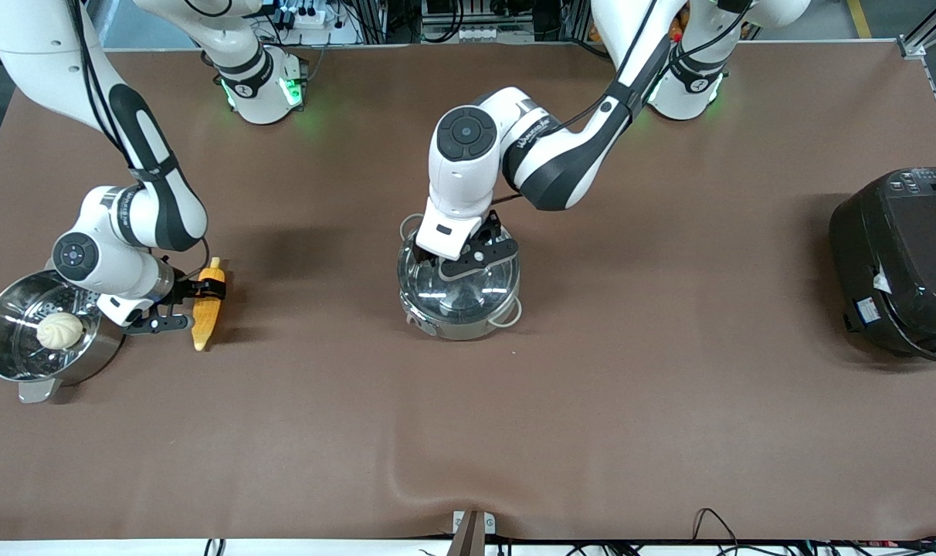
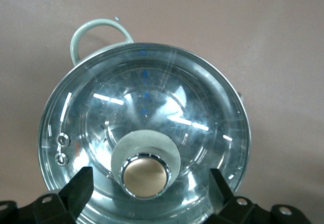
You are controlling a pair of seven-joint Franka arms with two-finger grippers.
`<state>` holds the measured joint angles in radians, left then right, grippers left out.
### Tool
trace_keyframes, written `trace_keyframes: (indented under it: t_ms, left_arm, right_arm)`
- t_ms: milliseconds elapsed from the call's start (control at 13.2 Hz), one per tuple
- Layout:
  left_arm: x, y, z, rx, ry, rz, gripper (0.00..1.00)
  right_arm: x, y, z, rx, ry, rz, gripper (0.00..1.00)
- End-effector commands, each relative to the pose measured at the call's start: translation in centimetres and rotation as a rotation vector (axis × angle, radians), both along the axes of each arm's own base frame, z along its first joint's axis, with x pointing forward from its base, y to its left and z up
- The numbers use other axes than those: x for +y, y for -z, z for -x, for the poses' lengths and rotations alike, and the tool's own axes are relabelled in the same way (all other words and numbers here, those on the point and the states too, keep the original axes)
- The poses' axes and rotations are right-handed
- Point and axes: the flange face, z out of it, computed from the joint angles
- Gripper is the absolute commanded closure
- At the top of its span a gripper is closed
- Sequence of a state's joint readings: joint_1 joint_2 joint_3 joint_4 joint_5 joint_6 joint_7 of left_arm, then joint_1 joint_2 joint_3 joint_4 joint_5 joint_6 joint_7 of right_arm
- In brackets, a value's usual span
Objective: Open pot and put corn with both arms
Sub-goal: 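Grasp the lid knob with the left gripper while the right gripper grasps the corn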
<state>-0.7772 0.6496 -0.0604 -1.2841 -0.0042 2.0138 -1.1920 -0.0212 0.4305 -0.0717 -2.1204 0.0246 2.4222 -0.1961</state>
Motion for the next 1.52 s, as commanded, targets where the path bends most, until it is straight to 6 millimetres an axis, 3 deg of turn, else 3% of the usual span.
trace_keyframes:
  t_ms: [0,76,152,379,530,682,985,1061,1136,1212,1439]
  left_arm:
    - [-0.3,0.8,0.0,-0.017,0.005,-0.035,0.0]
    - [-0.3,1.2,0.1,-0.014,0.007,-0.039,0.0]
    - [-0.4,1.5,0.2,-0.01,0.008,-0.043,0.04]
    - [-0.8,2.8,0.9,0.007,0.016,-0.059,0.07]
    - [-0.8,3.0,1.0,0.011,0.017,-0.061,0.12]
    - [-0.8,3.4,0.9,0.017,0.017,-0.066,0.2]
    - [-0.7,3.1,0.9,0.018,0.018,-0.063,0.45]
    - [-0.6,3.1,0.8,0.018,0.018,-0.063,0.58]
    - [-0.6,3.2,0.8,0.017,0.025,-0.068,0.9]
    - [-0.7,3.3,0.9,0.018,0.024,-0.067,1.0]
    - [0.1,2.1,0.6,0.038,0.023,-0.077,1.0]
  right_arm:
    - [0.5,0.3,-0.2,-0.008,0.009,-0.022,0.13]
    - [0.6,1.0,-0.1,-0.007,0.013,-0.024,0.24]
    - [0.5,1.5,-0.2,-0.016,0.017,-0.022,0.43]
    - [0.6,1.3,-0.2,-0.01,0.022,-0.023,0.61]
    - [0.8,0.5,-0.5,-0.022,0.019,-0.024,0.88]
    - [1.8,-2.1,-1.5,-0.006,0.006,-0.031,0.93]
    - [6.3,-11.0,-3.8,0.084,0.021,-0.043,1.0]
    - [7.2,-12.6,-4.4,0.095,0.028,-0.048,1.0]
    - [8.6,-14.0,-5.0,0.098,0.036,-0.065,1.0]
    - [10.0,-15.4,-5.4,0.101,0.042,-0.085,1.0]
    - [13.9,-18.5,-5.9,0.115,0.066,-0.095,1.0]
